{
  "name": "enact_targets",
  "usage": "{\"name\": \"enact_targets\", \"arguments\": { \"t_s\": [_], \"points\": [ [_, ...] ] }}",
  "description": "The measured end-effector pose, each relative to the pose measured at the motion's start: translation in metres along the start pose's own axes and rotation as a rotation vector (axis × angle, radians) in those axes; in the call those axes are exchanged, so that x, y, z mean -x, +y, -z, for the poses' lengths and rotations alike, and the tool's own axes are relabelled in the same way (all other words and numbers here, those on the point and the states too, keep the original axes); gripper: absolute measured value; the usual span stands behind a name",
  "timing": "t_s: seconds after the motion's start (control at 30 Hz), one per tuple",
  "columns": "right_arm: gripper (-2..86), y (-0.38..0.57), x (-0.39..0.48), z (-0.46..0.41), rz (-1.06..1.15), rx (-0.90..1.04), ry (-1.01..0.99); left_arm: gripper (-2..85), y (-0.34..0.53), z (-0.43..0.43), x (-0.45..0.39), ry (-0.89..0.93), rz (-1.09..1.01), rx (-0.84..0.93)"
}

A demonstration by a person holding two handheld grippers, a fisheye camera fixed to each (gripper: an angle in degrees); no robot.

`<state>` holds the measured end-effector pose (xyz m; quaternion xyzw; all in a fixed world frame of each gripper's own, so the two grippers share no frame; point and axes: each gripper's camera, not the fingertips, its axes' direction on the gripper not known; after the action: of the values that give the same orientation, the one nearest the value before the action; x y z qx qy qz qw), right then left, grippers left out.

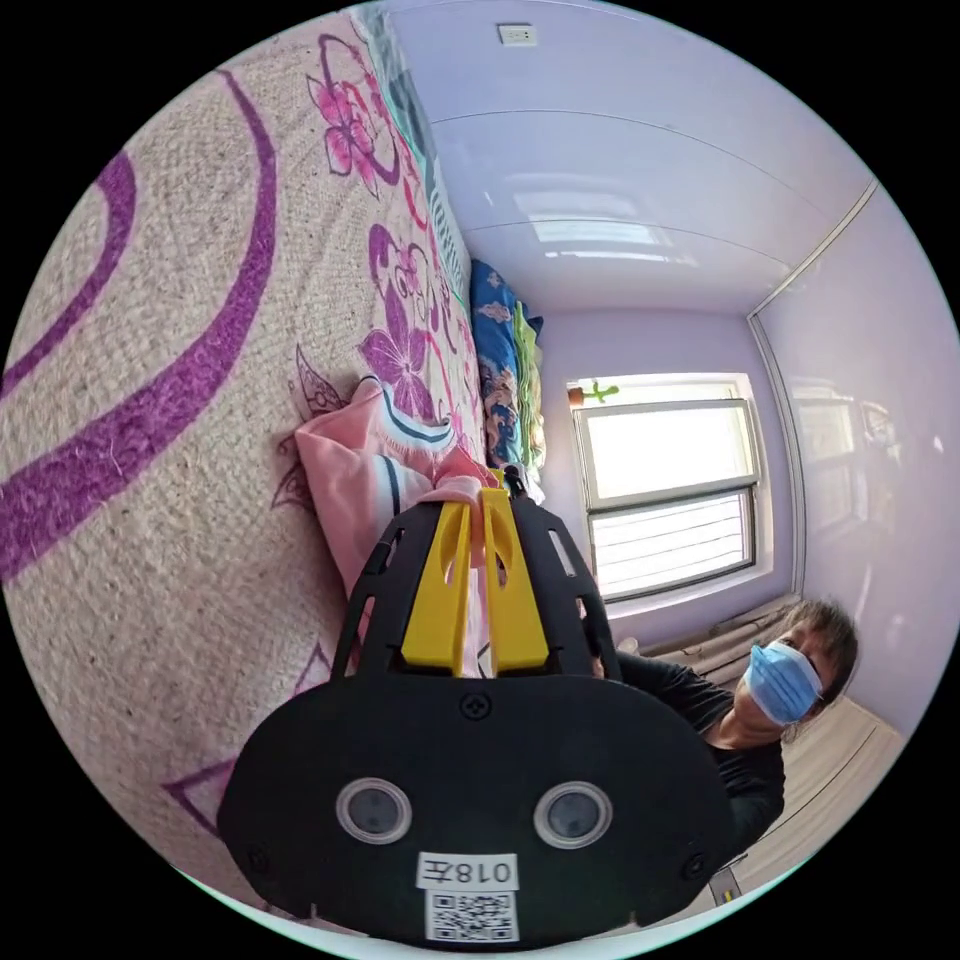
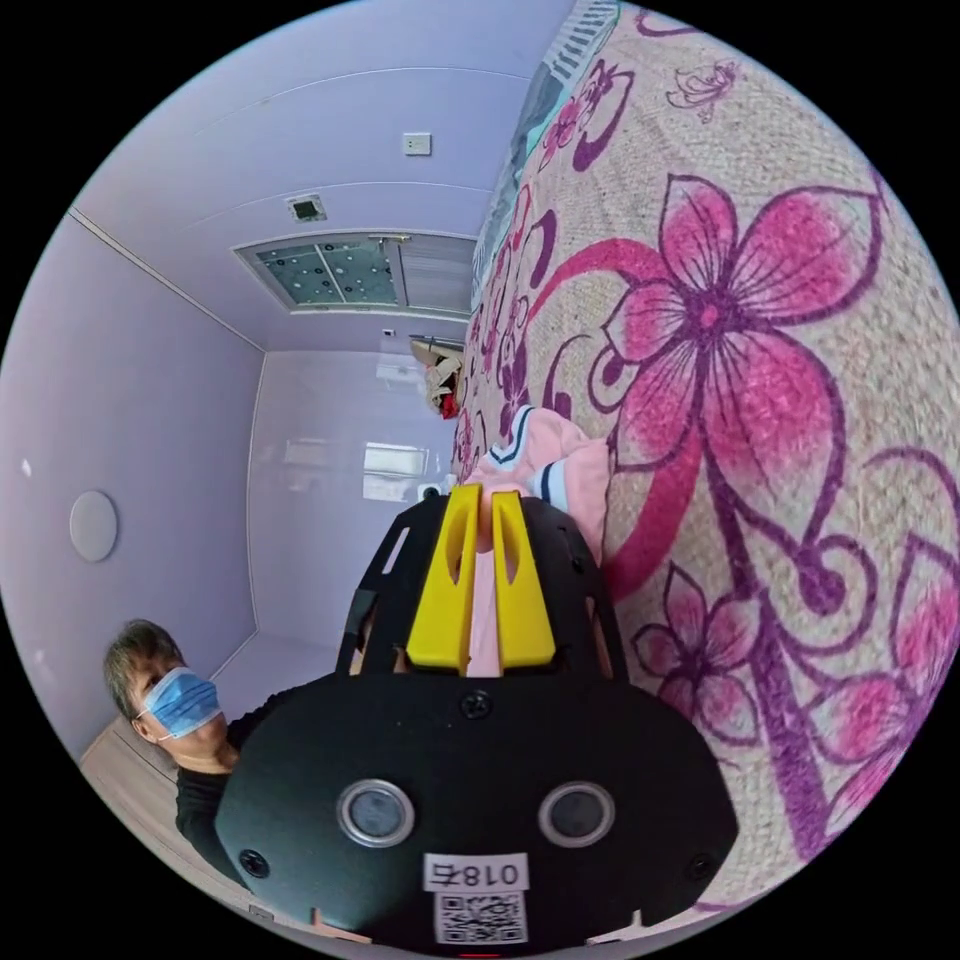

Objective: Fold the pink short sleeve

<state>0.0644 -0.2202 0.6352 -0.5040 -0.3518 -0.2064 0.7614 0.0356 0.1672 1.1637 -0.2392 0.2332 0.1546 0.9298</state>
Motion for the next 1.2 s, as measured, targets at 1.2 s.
{"name": "enact_targets", "arguments": {
  "t_s": [1.2],
  "points": [
    [16.4, 0.029, 0.137, -0.038, 0.326, -0.171, 0.598, 18.5, 0.003, -0.052, -0.139, -0.723, -0.207, -0.295]
  ]
}}
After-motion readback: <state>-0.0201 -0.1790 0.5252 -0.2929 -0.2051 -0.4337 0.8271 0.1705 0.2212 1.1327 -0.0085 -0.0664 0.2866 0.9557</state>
